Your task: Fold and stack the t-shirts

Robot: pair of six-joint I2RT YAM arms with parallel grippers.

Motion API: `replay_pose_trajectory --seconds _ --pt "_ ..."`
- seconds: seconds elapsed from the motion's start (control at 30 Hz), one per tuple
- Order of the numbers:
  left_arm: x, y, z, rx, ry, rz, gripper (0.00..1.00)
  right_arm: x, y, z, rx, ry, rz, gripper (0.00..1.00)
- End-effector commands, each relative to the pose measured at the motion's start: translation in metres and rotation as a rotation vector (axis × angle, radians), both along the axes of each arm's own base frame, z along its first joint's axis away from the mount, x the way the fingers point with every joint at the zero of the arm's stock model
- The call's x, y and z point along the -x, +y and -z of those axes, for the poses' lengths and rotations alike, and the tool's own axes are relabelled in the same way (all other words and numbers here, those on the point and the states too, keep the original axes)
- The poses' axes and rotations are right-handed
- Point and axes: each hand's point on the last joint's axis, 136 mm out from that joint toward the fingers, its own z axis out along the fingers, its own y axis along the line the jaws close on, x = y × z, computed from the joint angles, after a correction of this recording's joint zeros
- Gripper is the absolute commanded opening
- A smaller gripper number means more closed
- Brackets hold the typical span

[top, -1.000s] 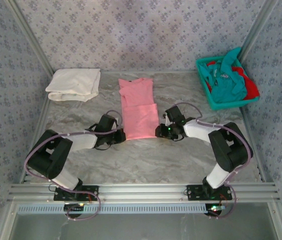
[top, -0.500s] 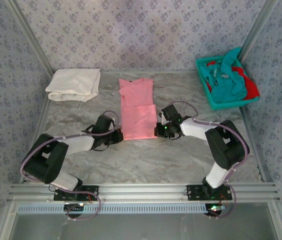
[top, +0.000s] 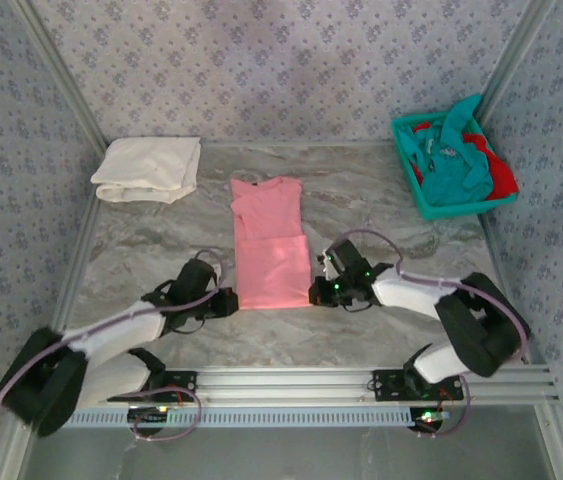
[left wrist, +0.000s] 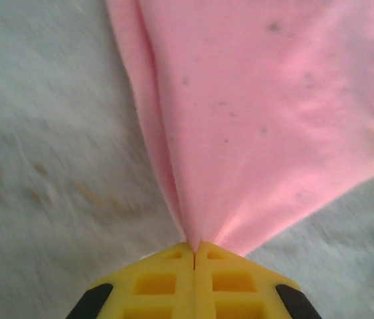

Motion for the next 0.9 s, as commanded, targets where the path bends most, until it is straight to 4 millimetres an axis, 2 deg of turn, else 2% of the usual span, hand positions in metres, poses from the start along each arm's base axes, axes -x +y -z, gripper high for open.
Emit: replay_pose_trajectory --seconds 0.0,0.07,0.13,0.27,0.33,0.43,0.57,0.67,0.7,0.87 --pt "0.032 0.018 0.000 -0.016 0.076 -0.041 0.00 0.027 0.007 -0.013 -0.044 0.059 0.010 0.00" --pt "0.042 0.026 -0.013 0.023 0.066 -0.074 0.00 0.035 0.008 -0.022 -0.072 0.060 0.025 0.00" --pt "0.041 0.031 -0.034 0.065 0.004 -0.103 0.00 0.029 0.008 -0.038 -0.114 0.034 0.054 0.00" --pt "0.017 0.043 -0.084 0.064 -0.165 -0.157 0.00 -0.018 0.008 -0.089 -0.154 -0.075 0.119 0.00" --pt "0.000 0.040 -0.098 0.067 -0.180 -0.151 0.00 -0.042 0.011 -0.109 -0.157 -0.117 0.123 0.00" --pt "-0.034 0.033 -0.114 0.072 -0.194 -0.136 0.00 -0.078 0.017 -0.128 -0.164 -0.161 0.129 0.00" --pt "-0.078 0.038 -0.137 0.037 -0.275 -0.154 0.00 -0.119 0.022 -0.145 -0.133 -0.223 0.129 0.00" --pt "-0.107 0.042 -0.141 0.026 -0.288 -0.163 0.00 -0.143 0.026 -0.149 -0.142 -0.227 0.144 0.00" --pt "-0.115 0.042 -0.143 0.025 -0.297 -0.154 0.00 -0.152 0.029 -0.158 -0.139 -0.259 0.128 0.00" --pt "-0.152 0.045 -0.146 -0.016 -0.318 -0.132 0.00 -0.174 0.029 -0.155 -0.134 -0.254 0.140 0.00"
